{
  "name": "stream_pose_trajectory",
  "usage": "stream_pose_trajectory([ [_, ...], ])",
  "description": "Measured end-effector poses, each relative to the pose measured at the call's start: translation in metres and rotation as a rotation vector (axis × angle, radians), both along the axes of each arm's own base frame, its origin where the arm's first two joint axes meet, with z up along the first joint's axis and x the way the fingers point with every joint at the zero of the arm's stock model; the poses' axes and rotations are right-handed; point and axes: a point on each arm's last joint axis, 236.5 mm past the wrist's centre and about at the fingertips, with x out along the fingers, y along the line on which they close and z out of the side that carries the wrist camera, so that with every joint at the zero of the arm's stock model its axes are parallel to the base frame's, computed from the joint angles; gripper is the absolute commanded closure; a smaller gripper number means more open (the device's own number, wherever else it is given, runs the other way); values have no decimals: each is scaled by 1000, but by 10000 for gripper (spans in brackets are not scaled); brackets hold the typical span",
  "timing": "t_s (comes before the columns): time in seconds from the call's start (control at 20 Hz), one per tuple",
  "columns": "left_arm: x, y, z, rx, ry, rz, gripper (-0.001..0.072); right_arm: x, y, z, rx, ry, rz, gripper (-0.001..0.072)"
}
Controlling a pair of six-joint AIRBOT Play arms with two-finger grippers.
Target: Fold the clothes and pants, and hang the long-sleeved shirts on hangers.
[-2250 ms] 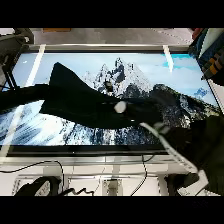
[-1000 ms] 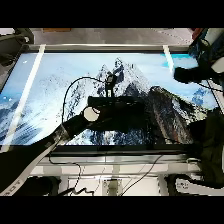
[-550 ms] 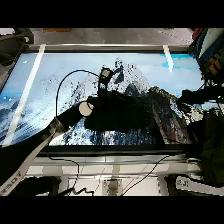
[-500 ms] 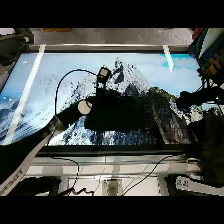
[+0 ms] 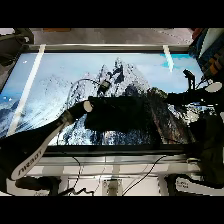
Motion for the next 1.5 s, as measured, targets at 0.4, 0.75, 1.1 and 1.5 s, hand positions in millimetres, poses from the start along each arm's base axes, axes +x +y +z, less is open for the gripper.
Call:
stream_pose_trajectory([
  [0.4, -154, -94, -1, 29, 139, -425, 683, -4, 11, -1, 11, 15, 24, 93],
  [0.75, -118, -74, 47, -2, 40, -373, 682, -44, 70, -5, 29, 116, 262, 98],
  [1.1, -64, -29, 74, -55, 54, -182, 682, -20, 74, -36, -207, 103, 173, 126],
  [1.5, -66, -14, 70, -48, 134, -157, 682, -8, 4, -71, 113, 304, -157, 87],
])
